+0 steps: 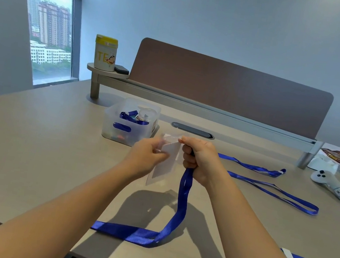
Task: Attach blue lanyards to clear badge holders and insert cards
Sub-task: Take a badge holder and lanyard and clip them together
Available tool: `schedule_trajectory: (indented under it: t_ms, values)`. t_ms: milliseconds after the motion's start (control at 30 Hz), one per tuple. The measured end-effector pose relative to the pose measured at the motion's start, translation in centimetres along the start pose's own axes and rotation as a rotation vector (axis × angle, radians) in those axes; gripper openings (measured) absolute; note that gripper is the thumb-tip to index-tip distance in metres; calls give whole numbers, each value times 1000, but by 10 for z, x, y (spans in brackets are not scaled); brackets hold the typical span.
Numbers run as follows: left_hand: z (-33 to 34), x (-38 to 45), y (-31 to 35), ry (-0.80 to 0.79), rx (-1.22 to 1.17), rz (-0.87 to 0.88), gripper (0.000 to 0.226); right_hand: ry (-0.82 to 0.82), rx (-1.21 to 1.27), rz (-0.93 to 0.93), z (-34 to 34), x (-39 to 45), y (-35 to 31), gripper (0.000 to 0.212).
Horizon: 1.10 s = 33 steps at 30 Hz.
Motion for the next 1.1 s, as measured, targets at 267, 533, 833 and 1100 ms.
schedule_trajectory:
  t_ms: [267,533,833,1100]
  values:
    - [-36,-11,39,384,527,449,13,51,-586,-94,-12,9,-16,25]
    - [-39,-5,48,382,808,457,4,401,-1063,-415,-16,15,-29,23]
    - [-43,-11,-5,282,770,247,23,-24,-924,-214,-1,15,30,29]
    - [-48,-27,-21,244,774,213,22,-227,-1142,4,16,-9,78,57]
Point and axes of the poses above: each hand's wrist, its own x-axis towards the middle knuckle, its own z-axis out of the palm, y = z × x, the point moved 9 cm from there along x, towards the middle knuckle, and after that the axes turned 2 degrees about -x, right-handed, at the moved point
